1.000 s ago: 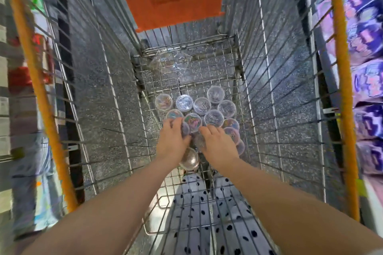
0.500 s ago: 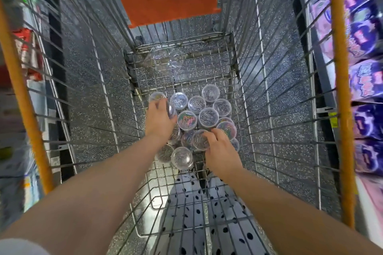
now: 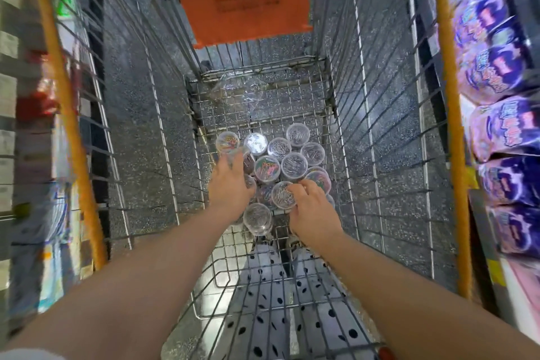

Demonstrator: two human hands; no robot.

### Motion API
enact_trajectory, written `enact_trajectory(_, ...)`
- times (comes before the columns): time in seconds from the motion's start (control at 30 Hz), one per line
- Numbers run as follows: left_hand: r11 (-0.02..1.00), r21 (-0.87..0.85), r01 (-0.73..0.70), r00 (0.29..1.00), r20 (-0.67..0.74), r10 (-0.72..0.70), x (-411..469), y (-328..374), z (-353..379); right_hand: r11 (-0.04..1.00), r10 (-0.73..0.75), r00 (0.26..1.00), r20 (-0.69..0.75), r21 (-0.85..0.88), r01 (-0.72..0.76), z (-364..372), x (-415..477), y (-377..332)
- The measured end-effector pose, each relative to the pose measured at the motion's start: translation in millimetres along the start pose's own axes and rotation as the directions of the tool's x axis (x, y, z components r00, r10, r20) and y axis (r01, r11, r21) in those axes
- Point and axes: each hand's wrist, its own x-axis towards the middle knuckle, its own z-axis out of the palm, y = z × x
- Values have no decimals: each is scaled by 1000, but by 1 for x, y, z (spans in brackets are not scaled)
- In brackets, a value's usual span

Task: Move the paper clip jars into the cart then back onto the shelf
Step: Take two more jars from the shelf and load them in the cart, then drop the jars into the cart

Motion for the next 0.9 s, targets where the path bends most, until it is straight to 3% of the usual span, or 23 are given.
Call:
enact_trajectory(0.17,999,33,4,1000,-28,-3,-22,12,-8,999,-40,999,-15,-22,39,-12,-11,-7)
enact_trajectory(0.33,996,-91,-24,995,-99,15,-57,21,-22,996,-90,995,-32,-24,90,-29,-27,-18)
enact_trajectory(0.53,987,-148,-60,979,-202,29,-100,33,-66,960,-267,962,-49,-97,261,-71,-45,-49)
enact_trajectory(0.7,980,-152,-130,943,-325,75,-133,32,-134,886,-449,891,-70,-162,434,-122,-57,-105)
enact_trajectory(0.9,971,-150,-187,856,-510,86,-209,-1,-224,751,-657,744,-125,-199,629,-162,-91,-204)
